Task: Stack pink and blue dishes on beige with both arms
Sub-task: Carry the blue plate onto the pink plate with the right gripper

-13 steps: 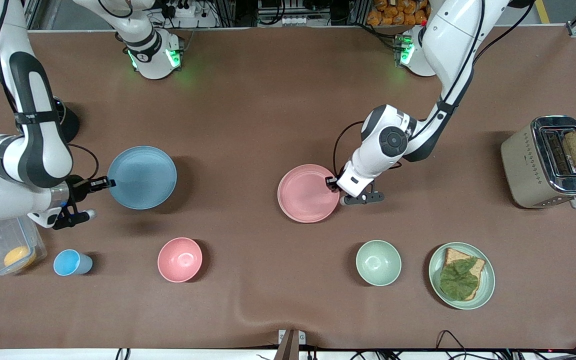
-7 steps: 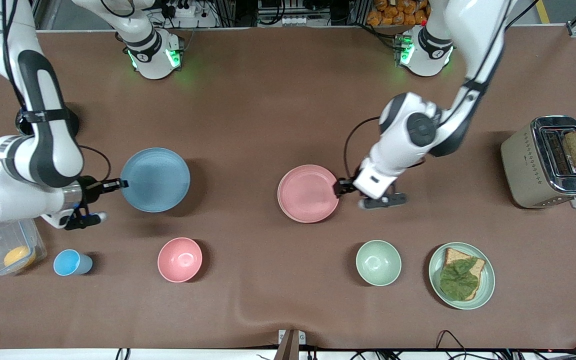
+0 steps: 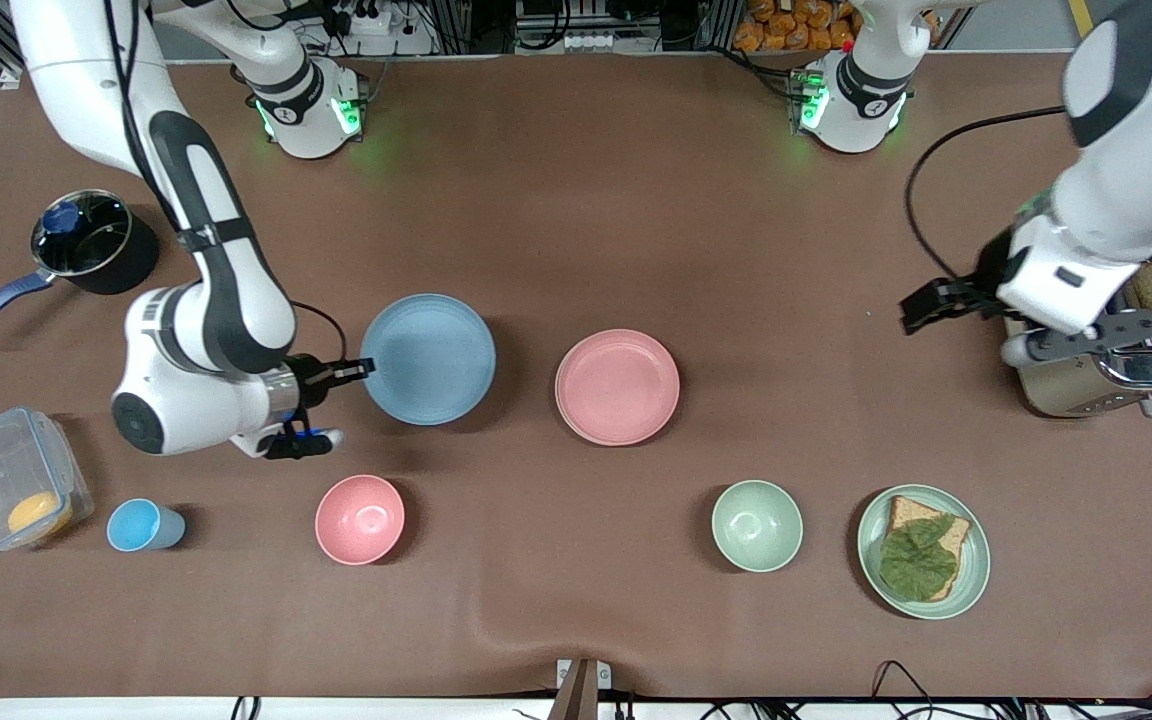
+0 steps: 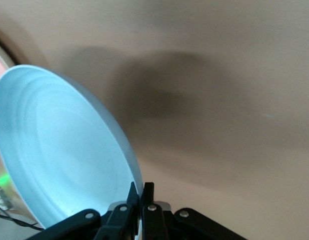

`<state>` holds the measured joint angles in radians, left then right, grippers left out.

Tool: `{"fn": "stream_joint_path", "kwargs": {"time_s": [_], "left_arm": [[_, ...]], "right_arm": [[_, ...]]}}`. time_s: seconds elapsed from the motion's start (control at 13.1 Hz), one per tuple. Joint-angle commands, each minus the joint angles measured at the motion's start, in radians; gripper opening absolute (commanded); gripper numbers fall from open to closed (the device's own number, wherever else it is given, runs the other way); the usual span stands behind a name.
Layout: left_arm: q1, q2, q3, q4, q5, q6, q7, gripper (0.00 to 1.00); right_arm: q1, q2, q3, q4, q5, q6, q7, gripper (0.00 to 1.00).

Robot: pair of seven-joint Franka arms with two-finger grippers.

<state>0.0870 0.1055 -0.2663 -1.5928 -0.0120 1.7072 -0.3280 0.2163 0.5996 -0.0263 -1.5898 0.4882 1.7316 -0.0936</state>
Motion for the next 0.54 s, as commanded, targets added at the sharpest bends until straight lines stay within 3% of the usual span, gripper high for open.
{"fn": "stream_joint_path", "kwargs": {"time_s": [0.0, 0.31, 0.46], "left_arm": [[0.060, -0.018, -0.010, 0.017, 0.023, -0.023, 0.143, 1.00], [0.096, -0.015, -0.004, 0.121, 0.027, -0.108, 0.263, 1.00], [0.096, -0.018, -0.002, 0.126, 0.044, -0.127, 0.276, 1.00]], "right_arm": [[0.084, 0.069, -0.012, 0.083, 0.090, 0.025, 0.058, 0.00], [0.219, 0.089, -0.012, 0.087, 0.180, 0.172, 0.147, 0.00], [0.264, 0.106, -0.011, 0.087, 0.222, 0.230, 0.147, 0.00]]}}
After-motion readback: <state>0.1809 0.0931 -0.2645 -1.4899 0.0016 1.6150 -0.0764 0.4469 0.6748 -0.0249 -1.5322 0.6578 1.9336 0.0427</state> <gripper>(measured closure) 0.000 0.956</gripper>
